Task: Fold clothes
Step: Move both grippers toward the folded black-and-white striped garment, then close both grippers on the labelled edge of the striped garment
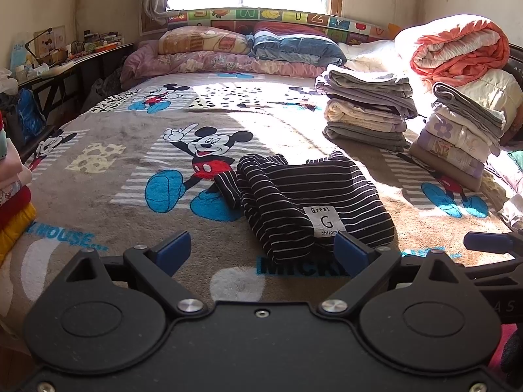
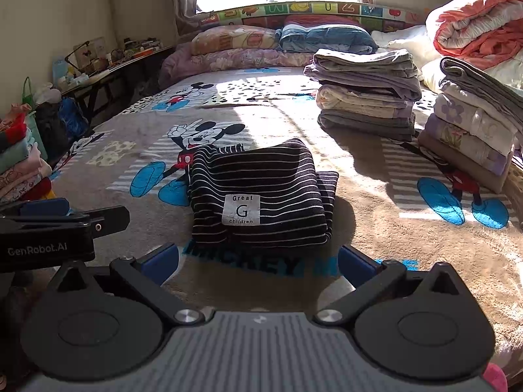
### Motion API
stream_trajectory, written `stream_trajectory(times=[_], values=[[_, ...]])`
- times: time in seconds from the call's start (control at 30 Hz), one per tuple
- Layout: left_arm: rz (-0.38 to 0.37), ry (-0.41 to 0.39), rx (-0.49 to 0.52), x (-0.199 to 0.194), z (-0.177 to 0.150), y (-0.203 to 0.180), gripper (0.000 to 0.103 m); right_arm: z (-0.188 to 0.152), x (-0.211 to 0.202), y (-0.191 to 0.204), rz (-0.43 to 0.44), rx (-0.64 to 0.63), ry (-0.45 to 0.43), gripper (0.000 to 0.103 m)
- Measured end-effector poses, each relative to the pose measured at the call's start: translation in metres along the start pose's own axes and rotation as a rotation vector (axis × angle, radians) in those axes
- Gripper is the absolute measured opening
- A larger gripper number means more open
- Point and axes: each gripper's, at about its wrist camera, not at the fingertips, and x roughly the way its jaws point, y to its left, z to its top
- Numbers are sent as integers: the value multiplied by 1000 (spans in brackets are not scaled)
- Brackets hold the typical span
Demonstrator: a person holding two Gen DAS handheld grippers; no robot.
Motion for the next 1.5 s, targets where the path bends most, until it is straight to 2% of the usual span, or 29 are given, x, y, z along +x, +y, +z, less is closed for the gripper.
stream_trajectory(times=[0.5,0.63,0.77,0.87,0.93,1.13,1.33,1.5], values=[[-6,43,-19,32,9,13,95,11,25,-18,-9,-7,-24,103],[-29,40,-21,45,11,17,95,17,36,-24,31,-23,-32,103],[-56,-6,-31,57,13,20,95,21,52,-32,71,-40,-26,103],[-103,30,-63,72,17,24,95,25,63,-39,84,-65,-25,103],[-125,68,-36,82,21,23,95,29,70,-44,90,-73,-24,103],[-127,114,-27,110,30,25,95,48,97,-61,122,-42,30,103],[-177,128,-44,137,39,36,95,60,124,-67,169,-81,72,103],[-215,136,-93,158,51,47,93,78,147,-81,214,-34,69,103]])
